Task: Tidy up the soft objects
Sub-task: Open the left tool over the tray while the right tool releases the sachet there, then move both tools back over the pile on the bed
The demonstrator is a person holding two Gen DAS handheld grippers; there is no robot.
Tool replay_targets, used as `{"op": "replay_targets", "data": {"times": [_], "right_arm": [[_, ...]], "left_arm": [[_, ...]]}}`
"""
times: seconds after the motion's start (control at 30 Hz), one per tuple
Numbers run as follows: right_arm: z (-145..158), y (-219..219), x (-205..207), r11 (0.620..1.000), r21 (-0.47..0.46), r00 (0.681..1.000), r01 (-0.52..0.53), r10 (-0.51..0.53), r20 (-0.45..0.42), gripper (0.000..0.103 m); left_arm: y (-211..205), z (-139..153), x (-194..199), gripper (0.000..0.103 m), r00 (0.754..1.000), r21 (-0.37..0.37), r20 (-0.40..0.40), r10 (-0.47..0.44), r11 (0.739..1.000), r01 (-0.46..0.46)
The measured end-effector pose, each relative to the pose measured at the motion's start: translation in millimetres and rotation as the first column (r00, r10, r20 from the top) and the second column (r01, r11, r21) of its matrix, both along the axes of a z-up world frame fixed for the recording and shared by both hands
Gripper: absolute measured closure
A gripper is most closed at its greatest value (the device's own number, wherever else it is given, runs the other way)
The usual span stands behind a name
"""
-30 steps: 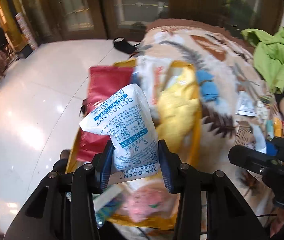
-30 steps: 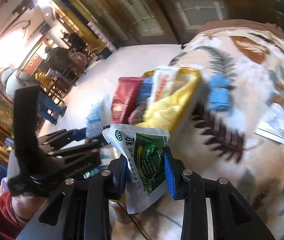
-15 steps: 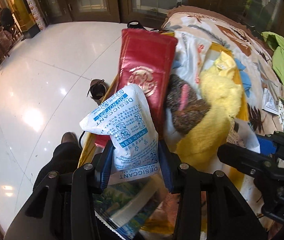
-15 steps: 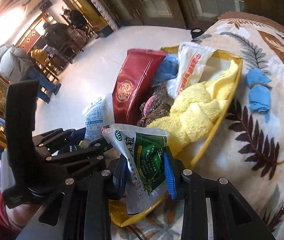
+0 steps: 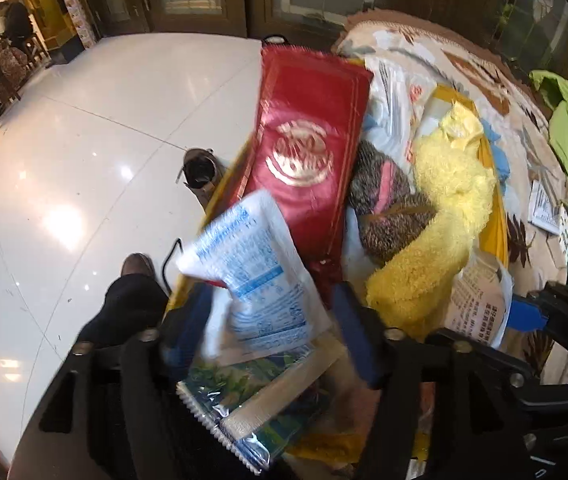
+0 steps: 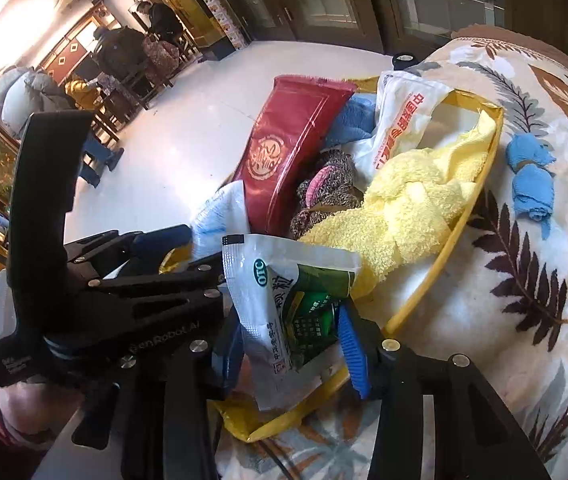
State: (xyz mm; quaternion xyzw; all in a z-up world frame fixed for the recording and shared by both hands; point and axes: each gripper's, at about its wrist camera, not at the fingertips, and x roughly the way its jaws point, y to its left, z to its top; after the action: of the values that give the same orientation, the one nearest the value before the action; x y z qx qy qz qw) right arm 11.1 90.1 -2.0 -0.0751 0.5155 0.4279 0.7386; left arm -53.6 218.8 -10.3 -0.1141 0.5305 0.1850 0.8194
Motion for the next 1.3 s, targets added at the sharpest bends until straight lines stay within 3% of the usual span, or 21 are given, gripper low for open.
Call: {"op": "replay_targets", "data": {"times": [0.07, 0.13, 0.33, 0.77, 1.03, 1.3], "right_arm": [[5.4, 1.0, -1.4, 1.0, 0.014, 1.0, -0.005, 0.005, 0.009, 0.057], [6.5, 3.1, -2.6, 1.0, -0.002, 1.0, -0.014, 0.014, 0.017, 0.049], [17.8, -7.9, -6.7, 0.999, 0.049, 1.0, 0.009, -0.009, 0.01, 0.049], [44.3, -103.4, 0.2, 0.97, 0.157, 0.983, 0.184, -0.186, -0.006, 0.048], [48.8, -195.3, 16.0, 0.906, 0.198, 0.926, 0.374, -0.375, -0.032, 0.044], [47.2, -283.2, 24.2, 0.813, 0.197, 0.833, 0.548, -0.552, -0.036, 0.04]], "left_arm": [[3.5, 8.1, -3.5, 0.034, 1.0, -0.008, 0.019, 0.012, 1.0, -0.012], [7.4, 13.0, -5.3, 0.031, 0.999, -0.001, 0.026, 0.025, 1.0, -0.025], [15.7, 17.1, -11.2, 0.031, 0.998, -0.007, 0.034, 0.046, 0.999, -0.046], [-32.7, 41.2, 0.8, 0.031, 0.995, 0.071, 0.077, -0.056, 0.996, 0.05], [-85.3, 52.3, 23.5, 0.027, 0.979, 0.073, 0.094, -0.179, 0.982, 0.173], [-138.6, 50.3, 55.4, 0.027, 0.951, -0.003, 0.096, -0.295, 0.955, 0.296]]}}
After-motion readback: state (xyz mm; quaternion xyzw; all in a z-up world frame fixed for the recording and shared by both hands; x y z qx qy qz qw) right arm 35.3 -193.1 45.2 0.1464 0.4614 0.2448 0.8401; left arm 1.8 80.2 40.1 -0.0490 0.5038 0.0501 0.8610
